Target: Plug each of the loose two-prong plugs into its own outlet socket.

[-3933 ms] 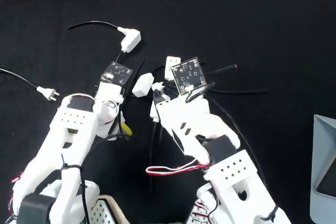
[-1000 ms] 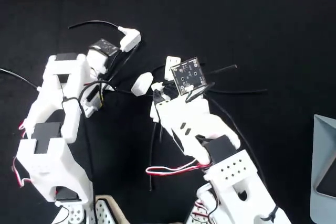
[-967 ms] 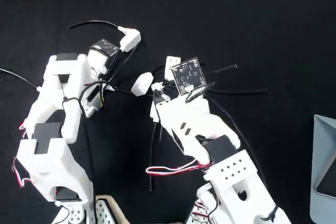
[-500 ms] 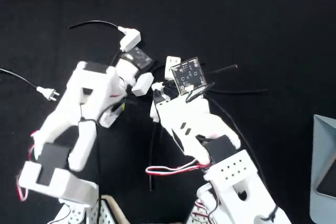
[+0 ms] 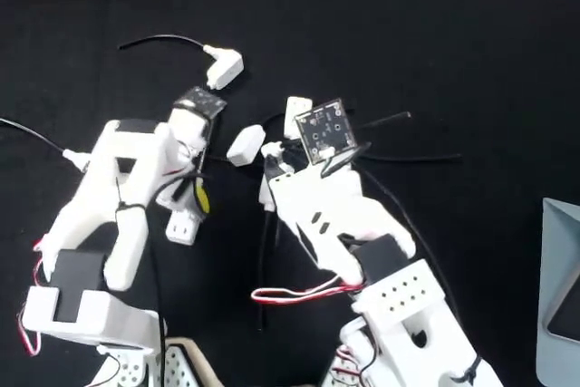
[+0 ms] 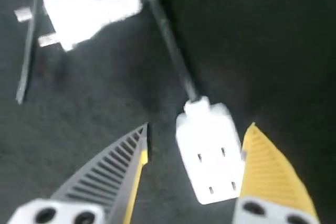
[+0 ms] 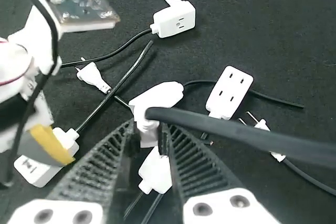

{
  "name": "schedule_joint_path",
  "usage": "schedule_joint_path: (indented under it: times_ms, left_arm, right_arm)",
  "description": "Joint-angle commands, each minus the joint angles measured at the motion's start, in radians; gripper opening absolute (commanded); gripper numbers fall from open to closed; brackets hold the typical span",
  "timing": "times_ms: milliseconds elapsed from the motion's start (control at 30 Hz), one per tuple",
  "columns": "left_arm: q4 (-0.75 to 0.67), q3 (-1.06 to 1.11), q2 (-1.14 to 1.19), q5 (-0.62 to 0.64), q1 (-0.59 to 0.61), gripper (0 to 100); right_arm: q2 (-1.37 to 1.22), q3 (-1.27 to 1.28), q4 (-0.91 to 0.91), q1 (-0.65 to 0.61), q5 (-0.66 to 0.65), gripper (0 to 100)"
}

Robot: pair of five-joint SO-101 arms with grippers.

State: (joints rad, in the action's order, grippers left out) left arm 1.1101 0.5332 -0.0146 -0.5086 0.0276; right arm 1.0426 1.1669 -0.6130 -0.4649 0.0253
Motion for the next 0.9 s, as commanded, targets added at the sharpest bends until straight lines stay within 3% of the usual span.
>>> schedule_joint_path:
  times_ms: [0,267,400,700,867]
  left_arm:
    - [-0.003,-0.031,-0.028,-0.02,0.056,29]
    - [0.144,-0.021,-0.265,0.002,0.061,29]
    - [0.132,0.048,-0.288,0.058,0.067,29]
    - [-0.181,0.354,-0.287,0.064,0.062,28]
    - [-0.239,0.374,-0.288,0.055,0.038,17]
  right_arm:
    - [0.013,-0.016,0.002,-0.011,-0.011,1.5]
    - [0.015,-0.016,0.002,-0.012,-0.011,1.5]
    - [0.015,-0.015,0.002,-0.012,-0.011,1.5]
    - [0.013,-0.015,0.002,-0.012,-0.011,1.5]
    - [0.013,-0.015,0.002,-0.012,-0.011,1.5]
